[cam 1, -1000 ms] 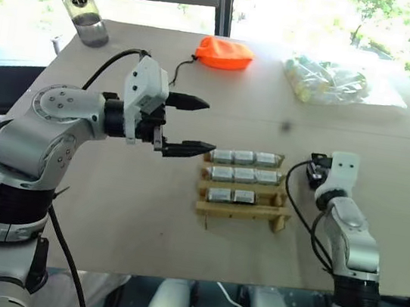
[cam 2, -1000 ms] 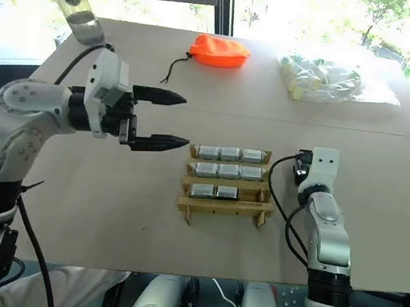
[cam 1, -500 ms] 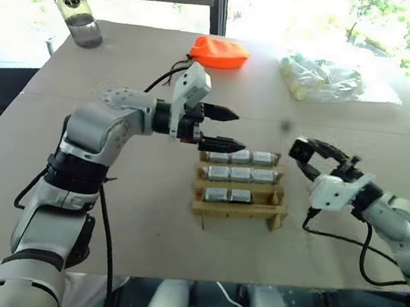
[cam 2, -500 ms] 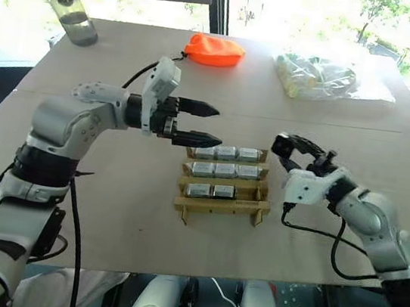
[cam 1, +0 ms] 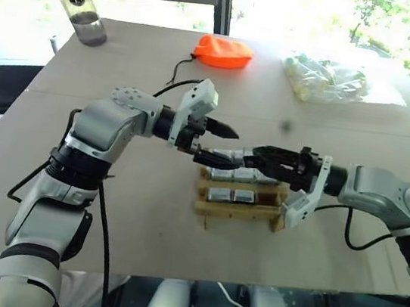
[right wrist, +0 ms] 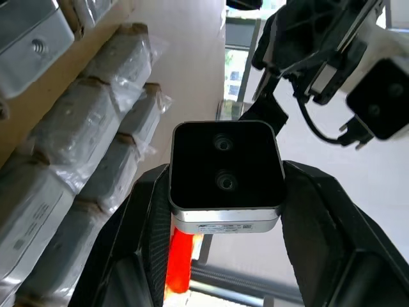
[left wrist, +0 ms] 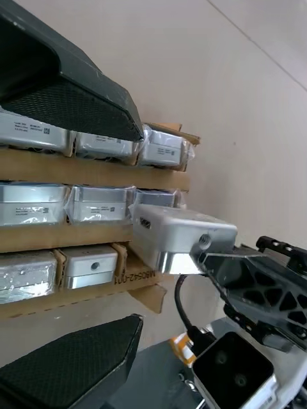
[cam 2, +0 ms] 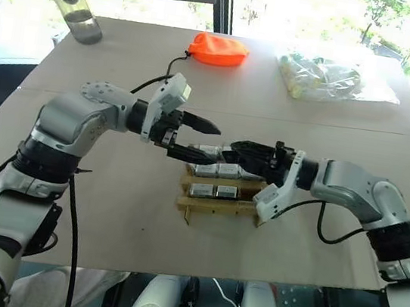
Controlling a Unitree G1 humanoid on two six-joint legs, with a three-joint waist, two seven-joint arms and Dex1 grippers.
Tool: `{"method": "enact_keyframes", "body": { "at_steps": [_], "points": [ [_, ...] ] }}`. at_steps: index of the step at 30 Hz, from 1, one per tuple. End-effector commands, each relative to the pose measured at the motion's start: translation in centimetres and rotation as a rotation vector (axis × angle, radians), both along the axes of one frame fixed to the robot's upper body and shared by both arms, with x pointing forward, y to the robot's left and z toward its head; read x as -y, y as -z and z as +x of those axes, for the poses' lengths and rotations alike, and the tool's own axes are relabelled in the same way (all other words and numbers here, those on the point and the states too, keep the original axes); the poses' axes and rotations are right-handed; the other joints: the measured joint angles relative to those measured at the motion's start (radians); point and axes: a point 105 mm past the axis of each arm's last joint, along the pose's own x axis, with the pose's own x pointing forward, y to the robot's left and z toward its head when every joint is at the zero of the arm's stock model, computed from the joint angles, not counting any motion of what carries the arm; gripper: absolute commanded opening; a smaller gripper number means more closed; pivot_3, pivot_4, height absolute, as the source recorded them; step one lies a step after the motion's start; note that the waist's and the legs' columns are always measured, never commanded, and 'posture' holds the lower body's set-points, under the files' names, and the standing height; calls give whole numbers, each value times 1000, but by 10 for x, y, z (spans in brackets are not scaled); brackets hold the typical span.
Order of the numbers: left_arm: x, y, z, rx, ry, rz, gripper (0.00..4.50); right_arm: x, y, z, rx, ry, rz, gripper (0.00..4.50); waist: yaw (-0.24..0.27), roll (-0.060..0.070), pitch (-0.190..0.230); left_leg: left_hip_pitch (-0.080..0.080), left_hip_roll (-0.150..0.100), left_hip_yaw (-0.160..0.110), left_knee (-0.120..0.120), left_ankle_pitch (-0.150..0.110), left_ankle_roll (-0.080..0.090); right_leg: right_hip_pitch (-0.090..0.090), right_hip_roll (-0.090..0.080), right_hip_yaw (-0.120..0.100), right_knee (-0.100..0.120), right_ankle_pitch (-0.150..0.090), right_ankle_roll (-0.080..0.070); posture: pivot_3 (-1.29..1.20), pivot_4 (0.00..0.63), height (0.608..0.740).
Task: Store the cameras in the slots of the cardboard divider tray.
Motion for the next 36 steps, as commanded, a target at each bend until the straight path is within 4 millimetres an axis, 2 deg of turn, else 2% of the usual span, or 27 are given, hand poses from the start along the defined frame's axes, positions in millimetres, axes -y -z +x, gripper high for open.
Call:
{"method": "enact_keyframes", "body": {
  "at_steps": [1,6,16,19,22,25,26,34,36],
  "points": [
    [1,-10,-2,48,23,10,4490,-11,-5,-2,17,-54,-6,1911,0,0,0,0,0,0,0,0,0,0,0,0,0,0,0,0,150,740],
    [4,-7,-3,47,36,17,4490,-22,-5,-1,1,-78,-3,1911,0,0,0,0,0,0,0,0,0,0,0,0,0,0,0,0,150,740],
    [4,-4,-10,32,69,43,4490,-19,-4,6,1,-25,8,1911,0,0,0,0,0,0,0,0,0,0,0,0,0,0,0,0,150,740],
    [5,-3,-10,31,74,49,3664,-18,-4,8,1,-15,12,1911,0,0,0,0,0,0,0,0,0,0,0,0,0,0,0,0,150,740],
    [5,-2,-10,31,72,50,2422,-18,-7,8,2,-14,13,1911,0,0,0,0,0,0,0,0,0,0,0,0,0,0,0,0,150,740],
    [6,-2,-9,31,70,52,978,-19,-10,8,0,-14,19,1911,0,0,0,0,0,0,0,0,0,0,0,0,0,0,0,0,150,740],
    [6,-1,-9,31,70,53,712,-19,-11,8,-1,-14,21,1911,0,0,0,0,0,0,0,0,0,0,0,0,0,0,0,0,150,740],
    [4,5,-7,56,57,85,715,-21,-16,14,-32,21,34,1911,0,0,0,0,0,0,0,0,0,0,0,0,0,0,0,0,150,740],
    [3,6,-6,60,51,90,715,-19,-15,17,-55,54,36,2966,0,0,0,0,0,0,0,0,0,0,0,0,0,0,0,0,150,740]
  ]
}}
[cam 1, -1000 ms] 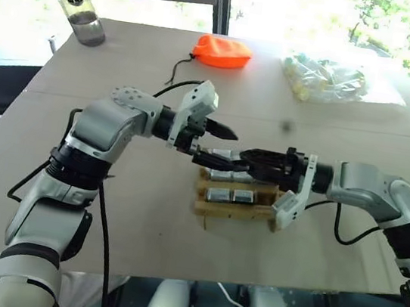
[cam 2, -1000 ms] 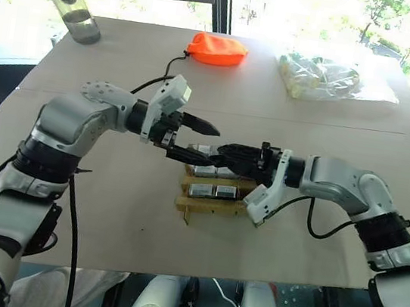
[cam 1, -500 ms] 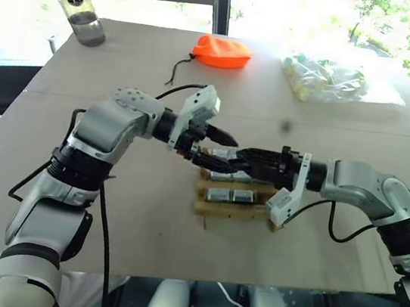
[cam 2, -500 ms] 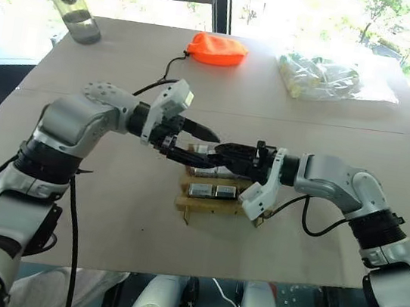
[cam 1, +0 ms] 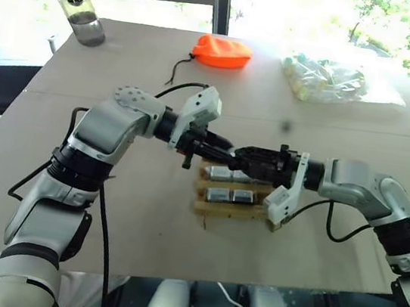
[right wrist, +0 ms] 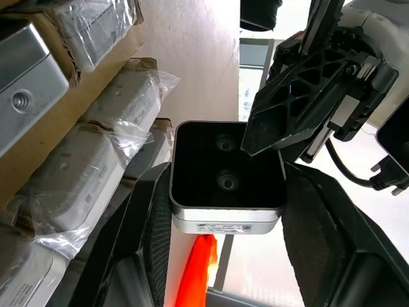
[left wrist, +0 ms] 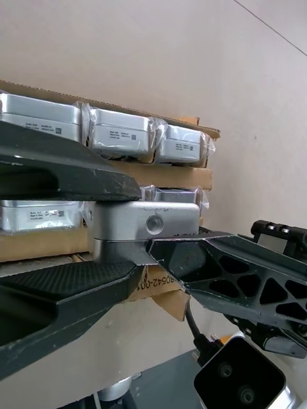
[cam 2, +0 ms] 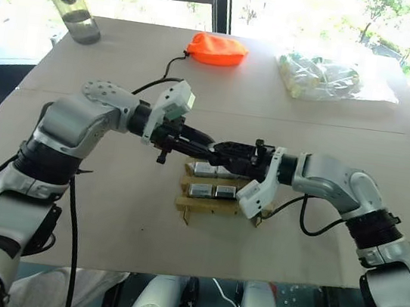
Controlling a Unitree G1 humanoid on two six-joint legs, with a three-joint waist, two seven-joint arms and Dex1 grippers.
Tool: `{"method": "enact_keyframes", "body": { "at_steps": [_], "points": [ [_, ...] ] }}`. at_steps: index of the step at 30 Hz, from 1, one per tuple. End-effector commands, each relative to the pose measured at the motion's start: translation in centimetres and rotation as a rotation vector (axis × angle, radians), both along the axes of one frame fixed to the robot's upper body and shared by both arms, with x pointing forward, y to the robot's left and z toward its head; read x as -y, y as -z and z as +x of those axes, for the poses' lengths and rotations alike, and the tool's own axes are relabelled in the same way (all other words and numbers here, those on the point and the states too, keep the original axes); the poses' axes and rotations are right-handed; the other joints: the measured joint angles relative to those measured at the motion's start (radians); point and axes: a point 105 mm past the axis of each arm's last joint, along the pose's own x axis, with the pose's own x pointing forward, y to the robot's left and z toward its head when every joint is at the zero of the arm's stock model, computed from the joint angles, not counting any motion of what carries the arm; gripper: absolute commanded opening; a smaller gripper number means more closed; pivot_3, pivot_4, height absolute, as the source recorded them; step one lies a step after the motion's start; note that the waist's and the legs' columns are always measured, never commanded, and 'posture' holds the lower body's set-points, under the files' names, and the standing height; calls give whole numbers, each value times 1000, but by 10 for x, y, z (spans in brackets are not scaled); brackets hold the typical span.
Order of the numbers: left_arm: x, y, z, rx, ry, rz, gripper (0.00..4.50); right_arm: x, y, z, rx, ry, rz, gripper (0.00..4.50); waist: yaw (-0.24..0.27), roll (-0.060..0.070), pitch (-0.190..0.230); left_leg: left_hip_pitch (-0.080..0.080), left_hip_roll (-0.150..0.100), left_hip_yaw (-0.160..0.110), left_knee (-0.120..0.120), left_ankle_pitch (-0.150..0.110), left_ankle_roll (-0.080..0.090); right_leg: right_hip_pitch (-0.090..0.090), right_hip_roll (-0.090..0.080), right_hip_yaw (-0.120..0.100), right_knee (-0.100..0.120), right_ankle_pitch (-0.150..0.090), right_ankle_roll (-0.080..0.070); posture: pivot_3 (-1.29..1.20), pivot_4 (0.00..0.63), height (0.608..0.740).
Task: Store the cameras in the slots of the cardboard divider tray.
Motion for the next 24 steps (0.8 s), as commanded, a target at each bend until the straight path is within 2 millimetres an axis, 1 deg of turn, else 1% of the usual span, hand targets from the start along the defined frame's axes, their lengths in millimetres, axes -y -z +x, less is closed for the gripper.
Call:
{"method": "enact_keyframes", "body": {
  "at_steps": [1,2,3,4,5,7,9,11,12,13,15,18,19,23,24],
  "points": [
    [3,-1,-4,15,32,4,715,3,-23,7,20,50,58,3276,0,0,0,0,0,0,0,0,0,0,0,0,0,0,0,0,150,740],
    [3,-1,-4,18,29,4,715,3,-24,7,11,48,68,3614,0,0,0,0,0,0,0,0,0,0,0,0,0,0,0,0,150,740],
    [3,-2,-4,22,30,2,715,5,-25,6,-12,57,88,4215,0,0,0,0,0,0,0,0,0,0,0,0,0,0,0,0,150,740],
    [4,-3,-4,26,32,0,715,9,-26,5,-58,80,110,4423,0,0,0,0,0,0,0,0,0,0,0,0,0,0,0,0,150,740],
    [5,-4,-4,31,35,-2,715,13,-25,3,-122,108,129,4423,0,0,0,0,0,0,0,0,0,0,0,0,0,0,0,0,150,740],
    [7,-6,-5,45,37,-7,715,23,-29,-4,-301,161,222,4423,5,0,0,0,0,-1,0,0,0,0,0,-1,0,0,0,0,150,740],
    [9,-7,-7,52,41,-11,715,38,-32,-11,-443,211,271,4423,11,0,0,-1,0,-3,0,0,0,0,-1,-2,0,0,0,0,150,740],
    [14,-9,-11,60,53,-23,715,67,-33,-24,-618,297,323,4423,20,0,0,-2,0,-3,0,0,0,0,-2,-2,0,0,0,0,150,740],
    [18,-9,-12,68,58,-29,715,83,-32,-35,-734,335,353,4423,26,0,0,-3,-1,-4,0,0,0,0,-3,-3,-1,0,0,0,150,740],
    [21,-9,-13,78,61,-32,715,95,-30,-45,-831,358,372,4423,31,0,0,-3,-1,-4,1,0,1,0,-3,-3,-1,0,0,0,150,740],
    [28,-7,-16,91,74,-36,715,111,-28,-59,-981,380,419,4423,32,0,1,-3,-1,-6,1,-1,2,3,-4,-4,-3,0,0,0,150,740],
    [41,0,-25,91,107,-44,715,136,-27,-76,-1191,393,546,4423,28,-1,1,2,-1,-6,1,-2,3,8,-1,-4,-4,0,0,0,150,740],
    [43,1,-27,91,112,-46,715,141,-28,-79,-1233,386,583,4423,26,-1,1,3,-1,-7,1,-3,5,9,-1,-4,-4,0,0,0,150,740],
    [59,9,-30,97,84,-52,715,175,-7,-99,-1438,433,634,4423,28,-1,1,4,0,-8,1,-4,7,10,0,-2,-3,0,0,0,150,740],
    [60,10,-30,96,78,-49,715,180,-4,-102,-1473,436,640,4423,28,-1,0,4,0,-9,1,-4,7,10,0,-3,-3,0,0,0,150,740]
  ]
}}
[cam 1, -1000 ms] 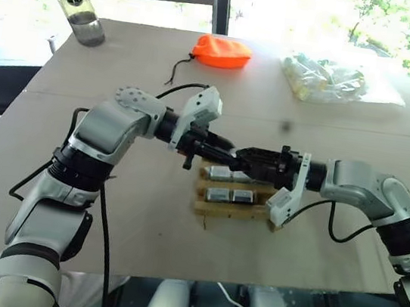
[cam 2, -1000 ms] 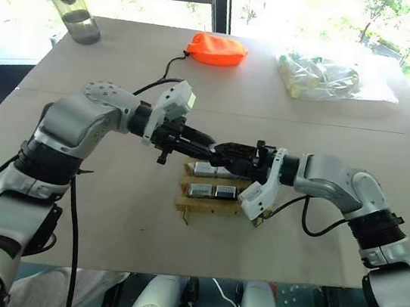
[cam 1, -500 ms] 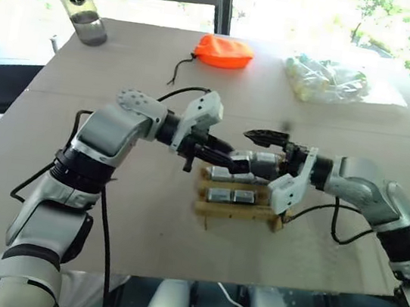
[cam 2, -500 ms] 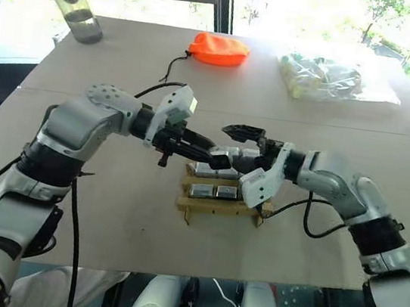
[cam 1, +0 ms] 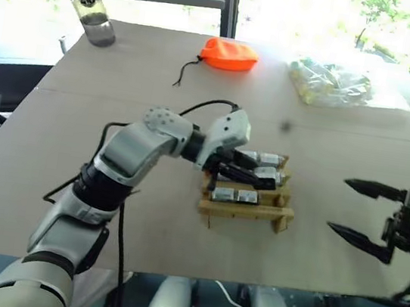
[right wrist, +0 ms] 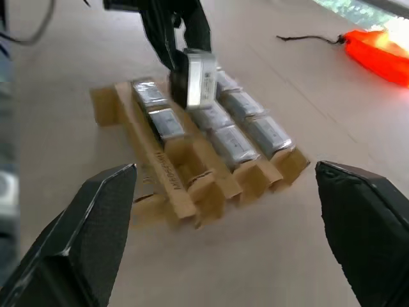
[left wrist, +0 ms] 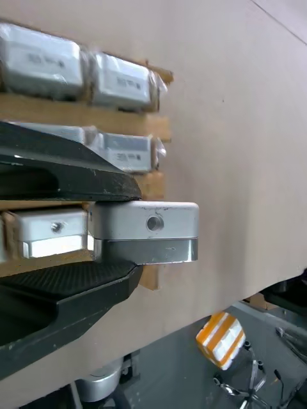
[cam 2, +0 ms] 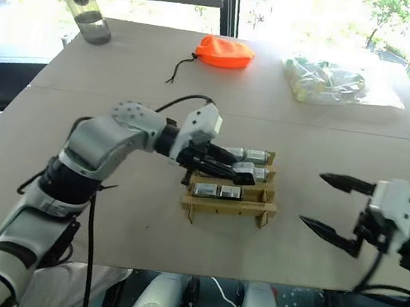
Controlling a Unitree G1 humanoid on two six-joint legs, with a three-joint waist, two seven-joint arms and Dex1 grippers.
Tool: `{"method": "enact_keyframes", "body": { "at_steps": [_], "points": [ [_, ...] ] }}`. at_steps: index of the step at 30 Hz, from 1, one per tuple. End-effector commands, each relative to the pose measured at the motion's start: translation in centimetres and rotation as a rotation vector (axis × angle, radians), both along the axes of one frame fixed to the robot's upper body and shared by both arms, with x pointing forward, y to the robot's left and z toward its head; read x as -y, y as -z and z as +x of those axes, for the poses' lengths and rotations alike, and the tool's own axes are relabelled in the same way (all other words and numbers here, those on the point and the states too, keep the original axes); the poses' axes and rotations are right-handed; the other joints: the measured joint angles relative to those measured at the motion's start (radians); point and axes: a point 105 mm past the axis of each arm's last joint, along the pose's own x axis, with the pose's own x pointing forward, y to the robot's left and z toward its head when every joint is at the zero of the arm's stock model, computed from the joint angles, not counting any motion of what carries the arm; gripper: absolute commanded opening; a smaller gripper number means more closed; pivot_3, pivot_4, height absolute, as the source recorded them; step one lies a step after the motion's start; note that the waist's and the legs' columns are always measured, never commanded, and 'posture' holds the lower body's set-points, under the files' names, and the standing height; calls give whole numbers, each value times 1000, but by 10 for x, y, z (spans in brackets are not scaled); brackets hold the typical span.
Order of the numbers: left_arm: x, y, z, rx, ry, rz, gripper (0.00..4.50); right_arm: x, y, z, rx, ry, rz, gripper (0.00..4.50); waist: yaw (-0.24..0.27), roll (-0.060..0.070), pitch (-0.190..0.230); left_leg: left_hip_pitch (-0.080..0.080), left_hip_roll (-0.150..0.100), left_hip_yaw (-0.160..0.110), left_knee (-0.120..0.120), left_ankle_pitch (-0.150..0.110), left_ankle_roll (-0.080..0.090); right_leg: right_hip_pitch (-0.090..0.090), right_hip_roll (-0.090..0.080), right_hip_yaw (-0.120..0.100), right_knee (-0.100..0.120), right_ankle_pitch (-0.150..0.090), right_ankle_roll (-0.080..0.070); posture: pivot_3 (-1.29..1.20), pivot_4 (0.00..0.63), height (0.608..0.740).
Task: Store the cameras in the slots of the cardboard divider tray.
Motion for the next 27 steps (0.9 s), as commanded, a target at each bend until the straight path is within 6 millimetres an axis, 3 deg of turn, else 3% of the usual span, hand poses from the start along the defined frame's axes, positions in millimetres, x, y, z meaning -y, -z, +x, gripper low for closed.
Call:
{"method": "enact_keyframes", "body": {
  "at_steps": [1,7,13,27],
  "points": [
    [8,-2,-3,55,-19,5,715,22,-1,-12,-79,10,78,4423,0,0,0,0,0,0,0,0,0,0,0,0,0,0,0,0,150,740],
    [17,10,-1,73,-86,33,715,38,3,-23,-121,-15,152,4423,0,0,0,0,0,-1,0,0,0,0,1,0,0,0,0,0,150,740],
    [27,20,-14,58,-59,56,715,41,7,-30,-132,-34,165,4423,1,1,0,-1,0,-1,0,0,0,0,0,0,-1,0,0,0,150,740],
    [27,40,-10,168,-74,219,715,42,9,-31,-119,-30,176,4423,1,1,-1,0,-1,-2,0,0,0,0,0,0,0,0,0,0,150,740]
  ]
}}
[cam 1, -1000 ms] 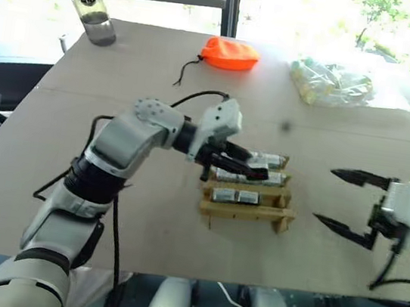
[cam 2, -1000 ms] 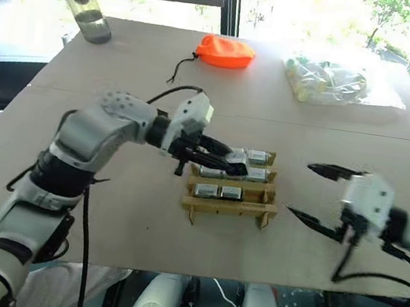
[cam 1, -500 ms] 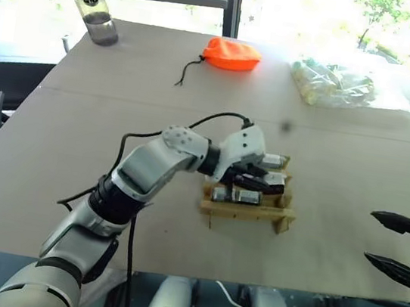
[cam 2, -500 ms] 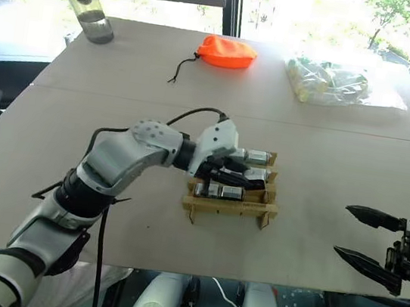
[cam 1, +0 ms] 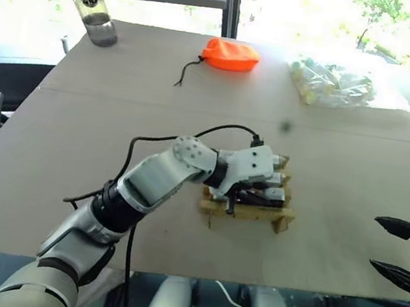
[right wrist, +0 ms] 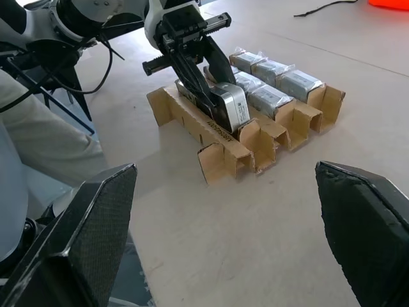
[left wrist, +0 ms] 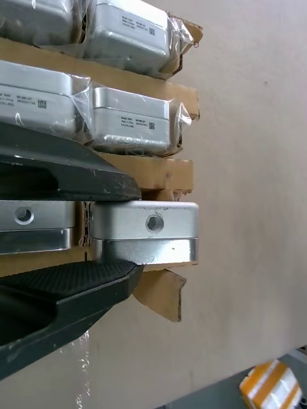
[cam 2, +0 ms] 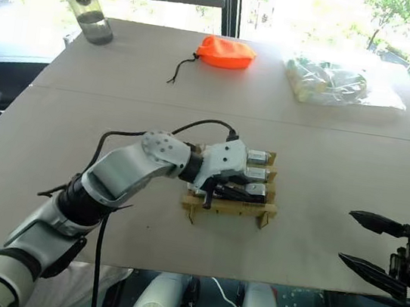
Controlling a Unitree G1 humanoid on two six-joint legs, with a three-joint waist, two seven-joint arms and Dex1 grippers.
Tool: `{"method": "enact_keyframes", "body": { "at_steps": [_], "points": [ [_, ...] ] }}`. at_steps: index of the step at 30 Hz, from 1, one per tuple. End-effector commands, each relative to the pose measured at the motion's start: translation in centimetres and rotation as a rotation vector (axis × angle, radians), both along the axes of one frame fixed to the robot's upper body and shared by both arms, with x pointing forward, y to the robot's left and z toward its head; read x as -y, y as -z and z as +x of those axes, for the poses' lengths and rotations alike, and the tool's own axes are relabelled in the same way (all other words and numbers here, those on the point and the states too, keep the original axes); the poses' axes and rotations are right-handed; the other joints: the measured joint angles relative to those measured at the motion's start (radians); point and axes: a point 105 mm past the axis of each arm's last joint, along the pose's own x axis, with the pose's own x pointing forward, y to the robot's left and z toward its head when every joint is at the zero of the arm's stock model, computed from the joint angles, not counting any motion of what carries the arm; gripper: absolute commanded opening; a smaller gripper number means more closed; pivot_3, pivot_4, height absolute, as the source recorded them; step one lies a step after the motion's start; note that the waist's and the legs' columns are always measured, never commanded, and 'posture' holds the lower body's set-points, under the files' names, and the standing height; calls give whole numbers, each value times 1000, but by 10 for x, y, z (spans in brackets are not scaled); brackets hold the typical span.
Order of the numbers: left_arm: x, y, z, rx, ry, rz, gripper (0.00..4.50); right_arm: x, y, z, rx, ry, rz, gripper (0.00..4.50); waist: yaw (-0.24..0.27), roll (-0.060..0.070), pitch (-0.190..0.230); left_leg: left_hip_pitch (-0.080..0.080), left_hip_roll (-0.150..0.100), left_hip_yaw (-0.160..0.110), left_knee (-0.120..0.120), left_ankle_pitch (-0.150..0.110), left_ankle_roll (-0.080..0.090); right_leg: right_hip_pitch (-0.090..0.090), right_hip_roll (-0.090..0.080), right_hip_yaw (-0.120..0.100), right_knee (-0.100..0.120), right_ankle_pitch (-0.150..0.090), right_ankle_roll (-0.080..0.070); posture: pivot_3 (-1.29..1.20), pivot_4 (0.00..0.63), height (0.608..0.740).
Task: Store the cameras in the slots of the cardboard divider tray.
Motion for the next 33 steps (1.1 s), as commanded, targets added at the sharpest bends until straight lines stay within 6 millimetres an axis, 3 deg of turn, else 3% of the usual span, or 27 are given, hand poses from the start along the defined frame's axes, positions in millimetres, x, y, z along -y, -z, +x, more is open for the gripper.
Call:
{"method": "enact_keyframes", "body": {
  "at_steps": [1,9,16,19,23,27,30,33],
  "points": [
    [1,2,0,49,5,40,715,1,-7,-2,43,-4,-3,4423,0,0,0,0,0,0,0,0,0,0,0,0,0,0,0,0,150,740],
    [1,8,4,74,17,86,715,2,-8,-2,59,6,-7,4423,-1,0,0,0,0,0,0,0,0,0,0,0,0,0,0,0,150,740],
    [6,-4,7,55,-1,9,3895,1,-7,-4,60,4,-6,4500,1,0,0,0,0,0,0,0,0,0,0,-1,0,0,0,0,150,740],
    [3,-9,8,46,-19,-18,3895,2,-7,-3,61,2,-8,4500,1,0,0,0,0,0,1,0,0,0,0,0,0,0,0,0,150,740],
    [-6,-35,22,77,-97,-138,3895,2,-7,-1,59,-4,-10,4500,-1,0,0,0,0,-1,1,0,0,0,0,-1,1,0,0,0,150,740],
    [-33,-65,44,169,-258,-323,3895,5,1,7,48,16,-1,4500,-2,0,0,0,0,-1,1,0,0,0,0,-1,1,0,0,0,150,740],
    [-63,-59,45,187,-360,-402,3895,12,11,16,37,77,5,4500,-3,1,-1,0,0,0,0,1,-2,0,0,0,0,0,0,0,150,740],
    [-100,-40,35,171,-428,-441,3895,16,19,24,53,107,-1,4500,-7,2,-1,1,1,1,-1,2,-4,0,0,1,0,0,0,0,150,740]
  ]
}}
